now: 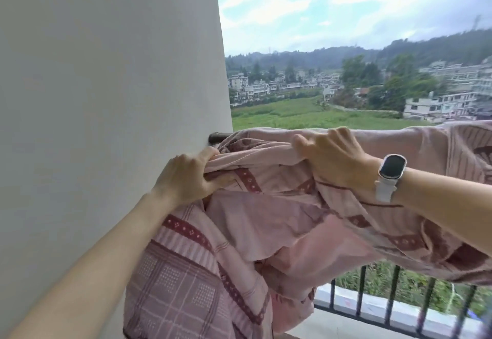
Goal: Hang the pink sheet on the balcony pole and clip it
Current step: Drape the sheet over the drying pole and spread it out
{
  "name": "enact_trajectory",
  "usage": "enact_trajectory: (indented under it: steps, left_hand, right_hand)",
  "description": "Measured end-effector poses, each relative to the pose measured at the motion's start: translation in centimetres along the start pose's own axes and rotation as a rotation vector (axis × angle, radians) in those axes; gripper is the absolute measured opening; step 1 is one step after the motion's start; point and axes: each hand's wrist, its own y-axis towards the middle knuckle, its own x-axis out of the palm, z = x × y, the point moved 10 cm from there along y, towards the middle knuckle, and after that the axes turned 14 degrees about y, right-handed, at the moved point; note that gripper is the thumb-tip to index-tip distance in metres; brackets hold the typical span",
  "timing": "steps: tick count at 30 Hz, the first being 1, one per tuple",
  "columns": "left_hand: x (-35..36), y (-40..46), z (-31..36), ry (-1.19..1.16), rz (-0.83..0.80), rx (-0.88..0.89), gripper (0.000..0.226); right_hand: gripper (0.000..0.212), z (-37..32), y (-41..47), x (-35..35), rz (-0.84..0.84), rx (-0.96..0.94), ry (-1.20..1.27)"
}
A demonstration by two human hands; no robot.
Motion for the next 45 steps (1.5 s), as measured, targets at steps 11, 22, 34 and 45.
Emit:
enact_trajectory:
  steps: [11,22,34,45]
  left_hand:
    - [-4.7,12.4,-5.5,0.049,0.102,-0.212,0.010]
    - [1.6,11.4,-3.4,0.089,-0.185,0.004,0.087]
    - [1.6,9.4,-1.7,-0.067,0.130,-0.139,0.019]
    - [-1.1,15.1,-9.6,-0.165,0.169,-0.310,0.016]
  right_hand:
    - [0.036,8.1,9.2,-5.8,0.161,0.280,0.668]
    - [0.061,6.5,7.4,-0.3,-0.180,-0.167,-0.182]
    - [0.038,8.0,11.3,-2.1,-0.017,-0.122,0.126]
    - [0.041,7.1,16.5,-1.3,0.139,-0.098,0.215]
